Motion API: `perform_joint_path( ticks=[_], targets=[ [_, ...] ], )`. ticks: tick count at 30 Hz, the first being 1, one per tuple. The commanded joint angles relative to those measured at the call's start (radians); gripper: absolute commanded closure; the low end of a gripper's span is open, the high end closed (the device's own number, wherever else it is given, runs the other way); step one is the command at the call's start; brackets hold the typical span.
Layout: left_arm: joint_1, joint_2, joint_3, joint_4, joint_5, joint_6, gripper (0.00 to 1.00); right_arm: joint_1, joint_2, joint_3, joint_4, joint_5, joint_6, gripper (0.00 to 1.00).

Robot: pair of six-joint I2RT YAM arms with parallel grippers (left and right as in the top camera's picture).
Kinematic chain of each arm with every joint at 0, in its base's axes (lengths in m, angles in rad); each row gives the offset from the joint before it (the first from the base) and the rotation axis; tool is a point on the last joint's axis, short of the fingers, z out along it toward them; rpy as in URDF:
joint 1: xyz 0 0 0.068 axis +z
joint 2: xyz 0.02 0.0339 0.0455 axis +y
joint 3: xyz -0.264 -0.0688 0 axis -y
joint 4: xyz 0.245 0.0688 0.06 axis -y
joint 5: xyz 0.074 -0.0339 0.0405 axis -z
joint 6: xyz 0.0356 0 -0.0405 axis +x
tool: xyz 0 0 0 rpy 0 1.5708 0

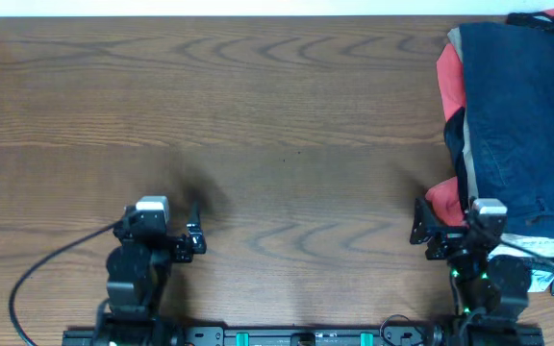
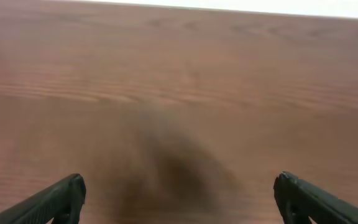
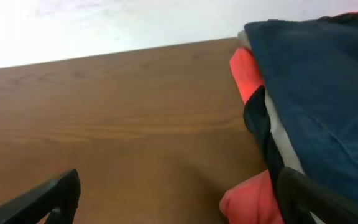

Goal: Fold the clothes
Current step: 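Reach the right gripper into the clothes pile and grasp the navy pants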

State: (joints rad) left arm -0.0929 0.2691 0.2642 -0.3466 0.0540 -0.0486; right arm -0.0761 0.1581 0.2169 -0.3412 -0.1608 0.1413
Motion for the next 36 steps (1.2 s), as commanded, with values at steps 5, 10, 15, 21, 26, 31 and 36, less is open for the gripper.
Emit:
perform_joint_path(
  ticks=[5,10,15,21,26,31,36],
  targets=[
    [-0.002,0.318,0.306,-0.158,0.113,-0.005,0.02,0.012,0.328,0.264,-0.085,-0.003,-0.045,0.01],
    [-0.002,0.534,0.53,-0.332,0.122,-0.005,0.02,0.011,0.621,0.505,-0.263,0.005,-0.117,0.01],
    [-0.002,0.684,0.684,-0.443,0.122,-0.005,0.02,0.011,0.902,0.733,-0.402,0.015,-0.132,0.01],
    [-0.002,0.747,0.691,-0.449,0.122,-0.006,0.02,0.011,1.107,0.783,-0.27,0.074,-0.132,0.01],
    [-0.002,0.769,0.691,-0.449,0.122,-0.006,0.02,0.01,1.27,0.783,-0.076,0.31,-0.131,0.03],
    [-0.002,0.771,0.691,-0.442,0.122,-0.006,0.02,0.007,1.433,0.783,0.111,0.488,-0.115,0.12],
    [-0.002,0.771,0.691,-0.438,0.122,-0.006,0.02,-0.013,1.547,0.783,0.223,0.517,-0.111,0.31]
  ],
)
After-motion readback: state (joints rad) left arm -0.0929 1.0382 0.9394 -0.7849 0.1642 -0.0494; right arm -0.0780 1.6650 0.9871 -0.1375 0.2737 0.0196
